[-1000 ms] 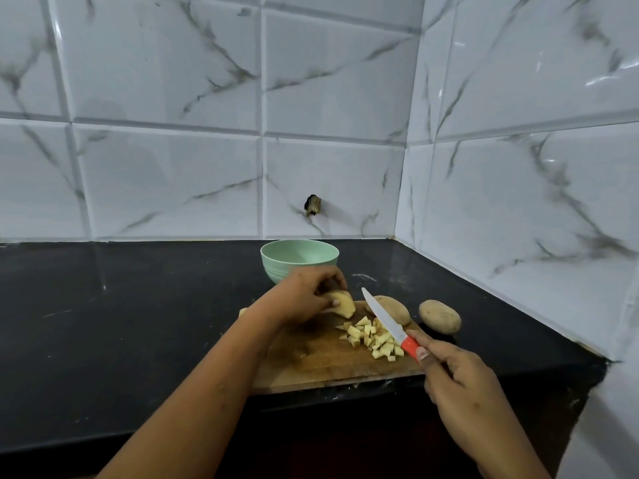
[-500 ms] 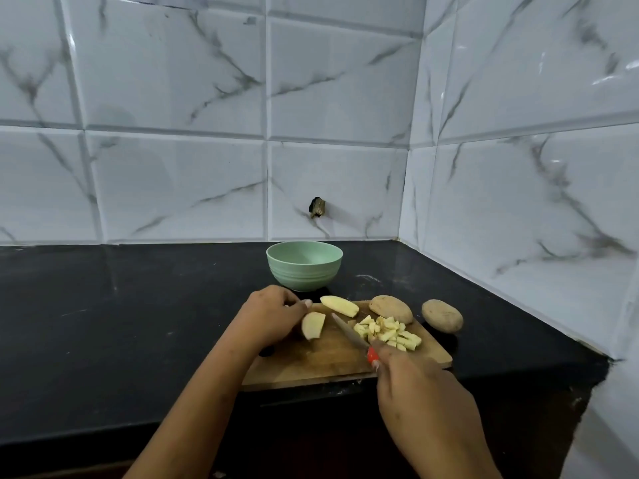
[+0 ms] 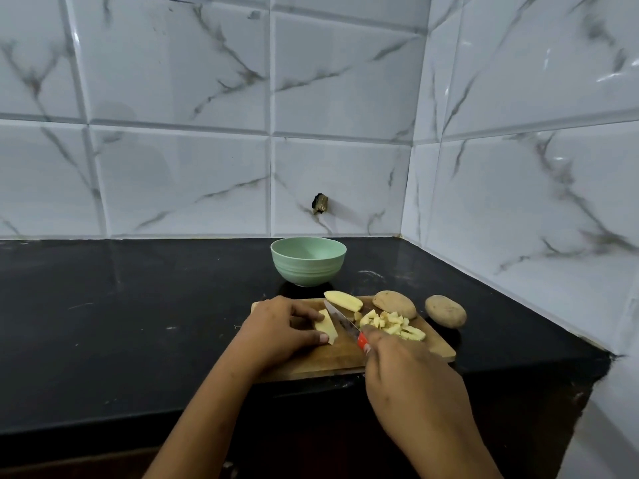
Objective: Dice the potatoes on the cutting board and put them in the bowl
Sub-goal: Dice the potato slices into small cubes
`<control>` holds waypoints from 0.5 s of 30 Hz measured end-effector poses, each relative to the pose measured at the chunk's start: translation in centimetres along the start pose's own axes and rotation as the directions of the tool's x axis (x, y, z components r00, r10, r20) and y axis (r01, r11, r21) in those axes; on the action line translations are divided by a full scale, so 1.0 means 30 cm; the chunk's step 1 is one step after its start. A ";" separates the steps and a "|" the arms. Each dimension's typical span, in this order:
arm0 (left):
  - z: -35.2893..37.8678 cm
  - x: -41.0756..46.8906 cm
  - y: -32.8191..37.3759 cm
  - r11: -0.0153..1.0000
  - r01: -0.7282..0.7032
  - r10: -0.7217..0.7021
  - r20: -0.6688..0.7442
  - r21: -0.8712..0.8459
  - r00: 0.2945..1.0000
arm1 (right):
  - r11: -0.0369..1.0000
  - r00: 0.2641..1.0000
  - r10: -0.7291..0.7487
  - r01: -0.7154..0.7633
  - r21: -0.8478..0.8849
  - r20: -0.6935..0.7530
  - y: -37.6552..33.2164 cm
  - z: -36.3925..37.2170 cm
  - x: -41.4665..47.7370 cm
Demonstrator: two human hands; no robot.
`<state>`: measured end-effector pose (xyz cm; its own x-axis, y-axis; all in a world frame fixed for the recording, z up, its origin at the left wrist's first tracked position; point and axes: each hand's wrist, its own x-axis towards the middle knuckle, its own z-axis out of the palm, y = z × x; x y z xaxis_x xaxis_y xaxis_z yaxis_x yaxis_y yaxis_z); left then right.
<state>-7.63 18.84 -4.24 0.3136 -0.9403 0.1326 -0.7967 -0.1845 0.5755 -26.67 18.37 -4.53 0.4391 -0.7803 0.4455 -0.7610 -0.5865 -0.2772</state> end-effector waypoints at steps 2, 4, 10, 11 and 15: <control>0.018 0.000 -0.007 0.999 0.001 0.001 -0.053 0.047 0.999 | 0.999 1.000 -0.018 0.019 -0.044 0.013 -0.003 0.001 0.020; 0.025 -0.002 -0.013 0.999 0.002 0.002 -0.071 0.053 0.997 | 0.994 0.999 -0.040 0.043 -0.097 0.031 -0.007 0.006 0.046; 0.029 -0.014 -0.009 0.997 -0.023 0.030 -0.087 0.077 0.996 | 0.978 0.996 -0.080 0.087 -0.191 0.043 -0.028 0.004 0.087; 0.030 -0.015 -0.007 0.996 -0.023 0.031 -0.095 0.090 0.995 | 0.975 0.996 -0.077 0.086 -0.204 0.048 -0.030 0.001 0.090; 0.036 -0.020 0.000 0.995 -0.015 0.027 -0.121 0.102 0.992 | 0.961 0.990 -0.090 0.114 -0.251 0.104 -0.064 -0.021 0.109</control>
<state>-8.38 19.08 -5.20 0.3521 -0.9033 0.2451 -0.8499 -0.1989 0.4879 -24.07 17.07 -2.00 0.5532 -0.7428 0.3773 -0.8015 -0.5979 -0.0020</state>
